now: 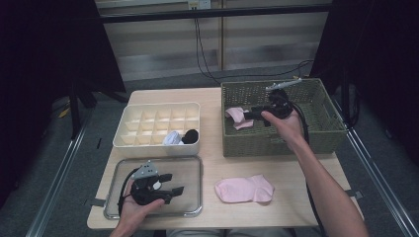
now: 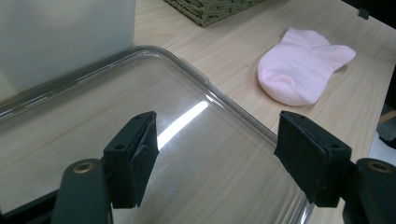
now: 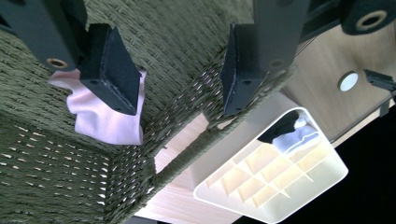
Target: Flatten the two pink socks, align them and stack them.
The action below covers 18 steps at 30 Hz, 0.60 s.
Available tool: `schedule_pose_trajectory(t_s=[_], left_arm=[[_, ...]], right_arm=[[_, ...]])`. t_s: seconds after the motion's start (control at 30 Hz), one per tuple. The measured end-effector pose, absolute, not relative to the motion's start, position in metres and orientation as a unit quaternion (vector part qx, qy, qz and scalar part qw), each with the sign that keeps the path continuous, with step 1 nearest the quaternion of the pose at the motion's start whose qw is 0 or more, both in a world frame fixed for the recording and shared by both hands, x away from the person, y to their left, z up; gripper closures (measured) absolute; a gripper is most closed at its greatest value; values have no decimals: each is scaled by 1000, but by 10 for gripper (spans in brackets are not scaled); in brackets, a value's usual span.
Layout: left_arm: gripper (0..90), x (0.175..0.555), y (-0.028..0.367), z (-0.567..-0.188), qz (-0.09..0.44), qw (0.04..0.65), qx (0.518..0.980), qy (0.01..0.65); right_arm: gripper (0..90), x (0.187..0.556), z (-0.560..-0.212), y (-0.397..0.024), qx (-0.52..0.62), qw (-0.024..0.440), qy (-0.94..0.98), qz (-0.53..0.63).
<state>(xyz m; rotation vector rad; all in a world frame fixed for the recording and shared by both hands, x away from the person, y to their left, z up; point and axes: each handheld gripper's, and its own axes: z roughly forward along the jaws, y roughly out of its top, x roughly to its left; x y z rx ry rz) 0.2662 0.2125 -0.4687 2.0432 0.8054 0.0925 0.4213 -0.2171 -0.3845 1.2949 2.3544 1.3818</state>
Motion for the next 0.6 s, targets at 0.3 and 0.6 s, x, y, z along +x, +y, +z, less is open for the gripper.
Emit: schedule_pose_trajectory(t_s=[0.3, 0.6], left_arm=[[294, 266, 213, -468, 38, 455, 828, 325], [294, 265, 212, -468, 35, 457, 828, 323]], right_arm=[[465, 450, -394, -213, 446, 51, 784, 429], [445, 478, -402, -201, 457, 41, 797, 393]])
